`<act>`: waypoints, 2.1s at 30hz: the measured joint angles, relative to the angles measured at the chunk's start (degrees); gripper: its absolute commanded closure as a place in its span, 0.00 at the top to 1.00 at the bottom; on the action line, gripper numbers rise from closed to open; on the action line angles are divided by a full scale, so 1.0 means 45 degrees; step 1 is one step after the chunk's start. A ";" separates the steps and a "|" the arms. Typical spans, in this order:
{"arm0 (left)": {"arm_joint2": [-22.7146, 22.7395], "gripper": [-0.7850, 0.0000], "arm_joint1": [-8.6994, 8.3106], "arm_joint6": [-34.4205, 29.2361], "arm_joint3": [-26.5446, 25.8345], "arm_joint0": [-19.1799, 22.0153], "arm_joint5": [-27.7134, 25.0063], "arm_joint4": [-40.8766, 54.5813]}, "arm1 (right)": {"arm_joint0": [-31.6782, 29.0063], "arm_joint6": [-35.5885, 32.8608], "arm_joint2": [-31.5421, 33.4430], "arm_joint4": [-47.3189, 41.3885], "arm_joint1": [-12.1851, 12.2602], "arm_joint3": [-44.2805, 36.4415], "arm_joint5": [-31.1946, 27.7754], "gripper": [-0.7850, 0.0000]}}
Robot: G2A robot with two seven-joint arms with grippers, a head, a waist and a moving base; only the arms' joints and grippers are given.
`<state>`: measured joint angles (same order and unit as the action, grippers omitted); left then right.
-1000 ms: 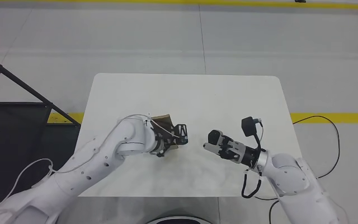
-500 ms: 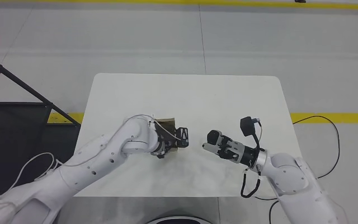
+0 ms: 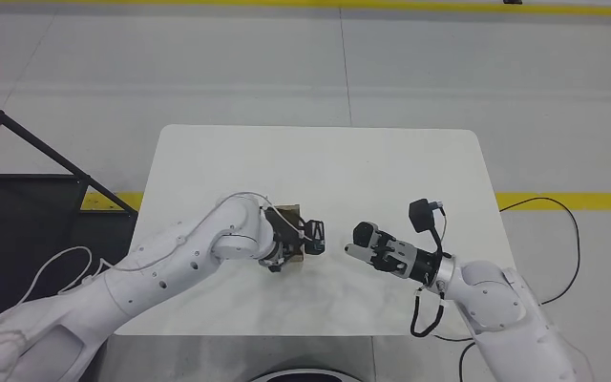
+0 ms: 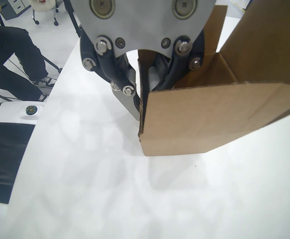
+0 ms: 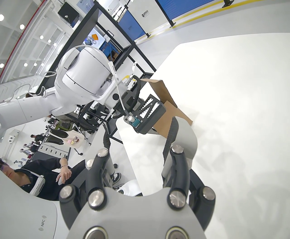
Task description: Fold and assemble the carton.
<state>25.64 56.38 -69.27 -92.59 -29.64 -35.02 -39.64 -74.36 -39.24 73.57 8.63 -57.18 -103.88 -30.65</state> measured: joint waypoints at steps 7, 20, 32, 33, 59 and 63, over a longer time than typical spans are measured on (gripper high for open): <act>-0.0238 0.00 -0.0062 -0.0033 0.0179 0.0255 0.0034 0.0547 | -0.0006 0.0032 -0.0011 0.0041 0.0004 -0.0018 0.0022 0.71; -0.0326 0.13 -0.0116 -0.0024 0.0332 0.0424 0.0090 0.0820 | -0.0015 0.0053 -0.0022 0.0051 0.0012 -0.0043 0.0044 0.73; -0.0133 0.10 -0.0124 -0.0099 0.0179 0.0275 0.0101 0.0689 | -0.0019 0.0061 -0.0025 0.0053 0.0020 -0.0057 0.0055 0.74; -0.0122 0.10 -0.0126 -0.0109 0.0167 0.0264 0.0111 0.0679 | -0.0018 0.0058 -0.0026 0.0053 0.0021 -0.0058 0.0055 0.74; 0.1455 0.98 -0.0789 -0.0536 -0.1872 -0.0131 0.0952 0.0674 | -0.0111 0.0111 0.0107 0.0001 0.0057 -0.0061 -0.0006 0.75; 0.2117 0.98 -0.1049 -0.0443 -0.2281 -0.0457 0.1003 0.0717 | -0.0121 0.0127 0.0122 -0.0002 0.0061 -0.0074 -0.0015 0.75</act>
<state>35.17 51.66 -71.27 -102.86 -31.70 -30.50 -36.42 -74.91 -38.67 74.12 8.63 -56.91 -104.21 -30.72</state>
